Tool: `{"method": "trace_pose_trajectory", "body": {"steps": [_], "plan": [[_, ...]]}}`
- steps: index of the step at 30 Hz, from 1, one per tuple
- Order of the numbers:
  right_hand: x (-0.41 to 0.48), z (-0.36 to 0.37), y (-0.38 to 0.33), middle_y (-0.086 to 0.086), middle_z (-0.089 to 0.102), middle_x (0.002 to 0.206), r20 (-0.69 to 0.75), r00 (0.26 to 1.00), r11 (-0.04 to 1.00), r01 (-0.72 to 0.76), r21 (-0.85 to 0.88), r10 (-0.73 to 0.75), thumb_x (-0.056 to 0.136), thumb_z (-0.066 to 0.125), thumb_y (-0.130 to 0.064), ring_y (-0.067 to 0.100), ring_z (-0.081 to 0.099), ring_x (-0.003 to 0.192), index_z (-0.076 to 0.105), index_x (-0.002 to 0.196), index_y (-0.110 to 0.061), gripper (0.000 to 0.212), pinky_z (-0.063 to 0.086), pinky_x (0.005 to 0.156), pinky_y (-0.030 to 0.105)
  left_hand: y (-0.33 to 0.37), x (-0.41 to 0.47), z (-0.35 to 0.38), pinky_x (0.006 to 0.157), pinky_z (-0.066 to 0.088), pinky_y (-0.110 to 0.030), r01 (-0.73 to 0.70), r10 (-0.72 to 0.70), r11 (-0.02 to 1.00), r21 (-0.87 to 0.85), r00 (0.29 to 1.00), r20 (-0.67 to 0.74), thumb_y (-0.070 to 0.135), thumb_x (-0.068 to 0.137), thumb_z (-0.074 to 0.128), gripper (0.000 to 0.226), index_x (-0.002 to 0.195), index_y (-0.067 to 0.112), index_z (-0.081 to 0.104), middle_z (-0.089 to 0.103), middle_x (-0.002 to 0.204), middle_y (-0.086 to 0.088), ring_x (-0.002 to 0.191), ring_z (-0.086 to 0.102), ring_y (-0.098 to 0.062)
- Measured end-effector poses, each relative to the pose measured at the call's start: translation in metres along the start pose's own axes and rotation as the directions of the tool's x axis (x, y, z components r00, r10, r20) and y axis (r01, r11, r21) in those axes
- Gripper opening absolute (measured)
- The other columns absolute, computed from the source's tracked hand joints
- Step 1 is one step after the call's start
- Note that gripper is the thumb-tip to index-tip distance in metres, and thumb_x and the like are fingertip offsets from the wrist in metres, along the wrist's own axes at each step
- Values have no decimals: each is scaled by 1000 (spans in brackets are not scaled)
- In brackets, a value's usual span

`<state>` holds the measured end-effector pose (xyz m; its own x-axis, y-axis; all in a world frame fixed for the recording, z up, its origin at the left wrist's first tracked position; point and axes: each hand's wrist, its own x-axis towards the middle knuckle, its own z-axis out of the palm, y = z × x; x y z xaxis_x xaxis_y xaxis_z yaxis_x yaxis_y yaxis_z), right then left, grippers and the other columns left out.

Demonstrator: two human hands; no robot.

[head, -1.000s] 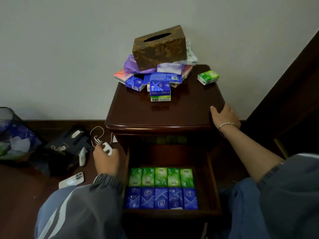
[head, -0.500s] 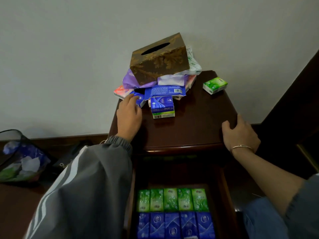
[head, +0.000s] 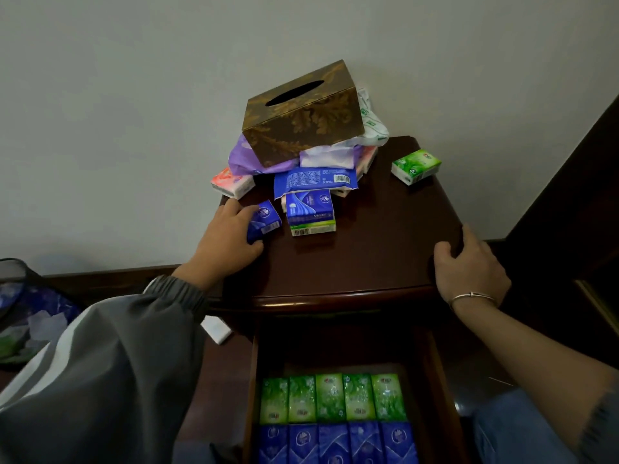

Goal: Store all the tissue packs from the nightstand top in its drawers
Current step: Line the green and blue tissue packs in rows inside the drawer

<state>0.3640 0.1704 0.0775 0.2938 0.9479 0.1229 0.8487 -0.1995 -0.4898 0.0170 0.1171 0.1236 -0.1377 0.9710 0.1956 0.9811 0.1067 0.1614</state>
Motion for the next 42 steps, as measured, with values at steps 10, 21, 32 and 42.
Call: {"method": "trace_pose_trajectory", "body": {"steps": [10,21,32,42], "plan": [[-3,-1,-3,11,51,136,-19,1000,999,-24,26,25,88,38,-42,36,54,114,36,142,-21,59,45,88,46,-4,1,-4,84,44,-38,135,-134,974,-181,991,15,16,72,76,52,116,9,51,58,117,-16,104,56,-32],[-5,0,-3,12,53,133,-32,999,998,-33,54,35,88,38,-41,35,56,111,38,141,-20,58,46,84,45,34,5,-40,90,36,-22,-53,1,930,-363,990,-141,11,75,76,62,131,6,49,49,125,-15,112,48,-20],[-5,3,-1,9,55,133,-66,997,996,-34,77,39,86,40,-41,32,57,110,41,139,-20,57,47,81,43,76,56,-18,104,37,-49,-160,138,982,101,971,198,58,78,65,77,135,16,35,47,140,-8,122,49,-26],[-5,1,-1,10,54,134,-41,999,996,-29,81,33,87,40,-39,34,57,111,41,140,-19,56,47,83,44,28,-9,-24,84,46,-47,383,-444,885,-264,865,-233,50,71,75,68,119,10,48,59,114,-17,103,56,-38]]}}
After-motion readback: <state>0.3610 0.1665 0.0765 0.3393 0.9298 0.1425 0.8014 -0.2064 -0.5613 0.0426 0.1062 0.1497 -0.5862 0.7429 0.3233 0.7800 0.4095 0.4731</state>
